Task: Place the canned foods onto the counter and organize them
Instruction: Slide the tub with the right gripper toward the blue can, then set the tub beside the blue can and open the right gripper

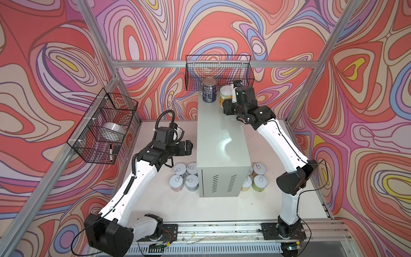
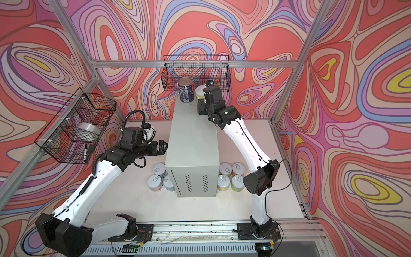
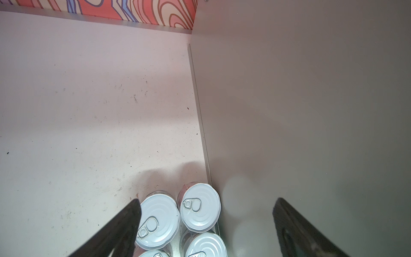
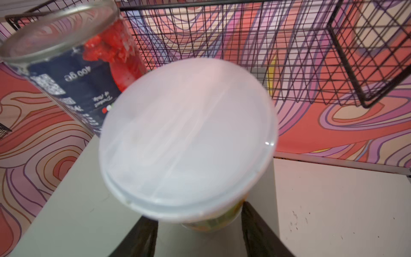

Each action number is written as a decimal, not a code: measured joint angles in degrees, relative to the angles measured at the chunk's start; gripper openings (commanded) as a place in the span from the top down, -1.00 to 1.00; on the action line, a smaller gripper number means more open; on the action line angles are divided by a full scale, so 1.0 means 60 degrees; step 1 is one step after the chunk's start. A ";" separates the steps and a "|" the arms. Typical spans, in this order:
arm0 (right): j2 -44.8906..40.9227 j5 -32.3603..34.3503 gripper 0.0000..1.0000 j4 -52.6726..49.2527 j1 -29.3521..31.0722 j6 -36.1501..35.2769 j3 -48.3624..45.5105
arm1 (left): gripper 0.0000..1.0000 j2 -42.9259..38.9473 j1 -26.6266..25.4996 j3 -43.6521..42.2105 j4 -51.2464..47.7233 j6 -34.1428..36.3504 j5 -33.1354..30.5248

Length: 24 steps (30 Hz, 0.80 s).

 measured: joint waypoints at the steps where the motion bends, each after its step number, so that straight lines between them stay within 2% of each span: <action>1: 0.0051 -0.0047 -0.17 0.0029 -0.0025 0.0004 0.0044 | -0.87 0.0000 0.0000 0.0000 0.0000 0.0004 0.0011; 14: 0.0619 -0.0525 -0.05 0.0342 -0.0401 0.0076 0.0703 | -0.86 0.0000 0.0000 0.0000 0.0004 0.0007 0.0015; 24: 0.0947 -0.0761 -0.02 0.0481 -0.0557 0.0157 0.1060 | -0.87 0.0073 0.0000 0.0000 0.0000 0.0011 0.0011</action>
